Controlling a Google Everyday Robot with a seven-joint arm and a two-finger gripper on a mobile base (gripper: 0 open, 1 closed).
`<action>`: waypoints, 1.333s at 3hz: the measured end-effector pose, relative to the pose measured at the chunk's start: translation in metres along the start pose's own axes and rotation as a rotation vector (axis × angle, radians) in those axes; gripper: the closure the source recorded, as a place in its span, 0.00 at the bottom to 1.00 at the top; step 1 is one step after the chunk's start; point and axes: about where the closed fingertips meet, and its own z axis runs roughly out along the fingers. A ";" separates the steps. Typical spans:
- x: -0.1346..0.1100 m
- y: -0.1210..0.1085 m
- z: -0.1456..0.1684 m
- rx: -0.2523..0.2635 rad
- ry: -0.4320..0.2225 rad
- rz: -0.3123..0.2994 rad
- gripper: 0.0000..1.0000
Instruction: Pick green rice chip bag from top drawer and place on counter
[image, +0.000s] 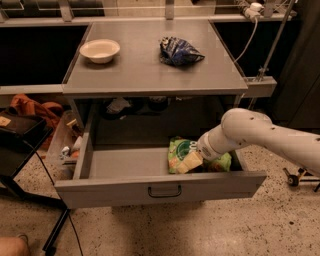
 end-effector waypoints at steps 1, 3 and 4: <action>0.009 0.001 0.007 0.016 0.033 -0.025 0.19; 0.012 -0.001 0.007 0.034 0.061 -0.039 0.66; 0.010 0.000 0.003 0.034 0.060 -0.039 0.89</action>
Offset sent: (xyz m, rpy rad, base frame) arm -0.0049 -0.0137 -0.0264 -0.1389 -0.0041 0.0205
